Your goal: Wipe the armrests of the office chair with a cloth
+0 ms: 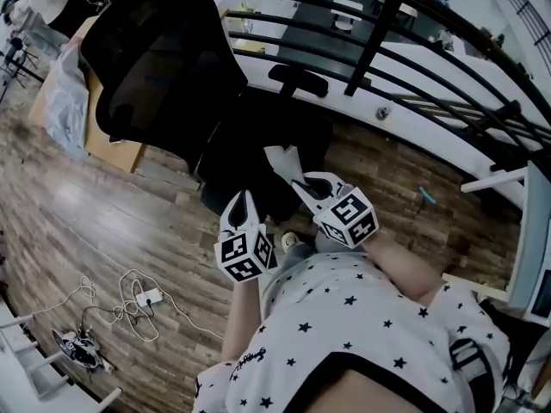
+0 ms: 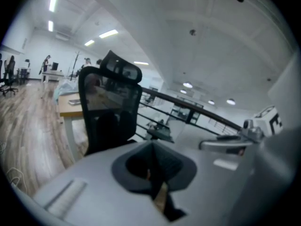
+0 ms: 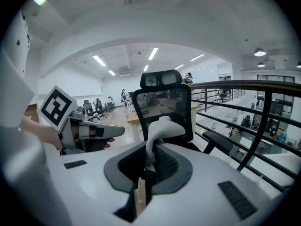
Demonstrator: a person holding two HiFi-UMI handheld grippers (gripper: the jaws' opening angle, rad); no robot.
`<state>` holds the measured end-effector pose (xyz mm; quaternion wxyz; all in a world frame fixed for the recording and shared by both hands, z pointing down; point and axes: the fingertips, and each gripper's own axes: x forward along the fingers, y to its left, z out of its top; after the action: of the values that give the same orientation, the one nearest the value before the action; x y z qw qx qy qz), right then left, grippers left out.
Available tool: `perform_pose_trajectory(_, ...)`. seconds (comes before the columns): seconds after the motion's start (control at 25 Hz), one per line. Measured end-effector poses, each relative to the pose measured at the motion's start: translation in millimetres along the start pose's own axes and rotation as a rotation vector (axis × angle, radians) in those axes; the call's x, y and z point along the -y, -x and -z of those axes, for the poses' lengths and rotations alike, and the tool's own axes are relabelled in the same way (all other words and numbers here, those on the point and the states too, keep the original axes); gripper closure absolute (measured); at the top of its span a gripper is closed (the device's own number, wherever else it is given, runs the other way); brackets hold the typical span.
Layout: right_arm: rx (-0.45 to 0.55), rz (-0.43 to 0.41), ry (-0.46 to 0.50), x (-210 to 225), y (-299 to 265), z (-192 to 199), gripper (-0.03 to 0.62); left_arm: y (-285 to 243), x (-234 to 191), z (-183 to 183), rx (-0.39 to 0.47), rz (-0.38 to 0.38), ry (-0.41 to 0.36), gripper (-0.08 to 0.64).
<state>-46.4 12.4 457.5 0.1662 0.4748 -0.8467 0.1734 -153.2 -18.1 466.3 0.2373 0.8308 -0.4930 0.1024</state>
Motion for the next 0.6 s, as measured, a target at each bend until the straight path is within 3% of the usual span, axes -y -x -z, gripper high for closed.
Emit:
perform_pose_trajectory(0.28, 0.008, 0.04, -0.01, 27.1, -0.1, -5.1, 0.561, -17.7, 2.4, -1.3, -0.01, 0.012, 0.01, 0.554)
perform_pose_trajectory(0.6, 0.015, 0.016, -0.015, 87.1, -9.7, -21.1, 0.561, -59.4, 9.5, -20.6, 0.022, -0.061, 0.036, 0.554)
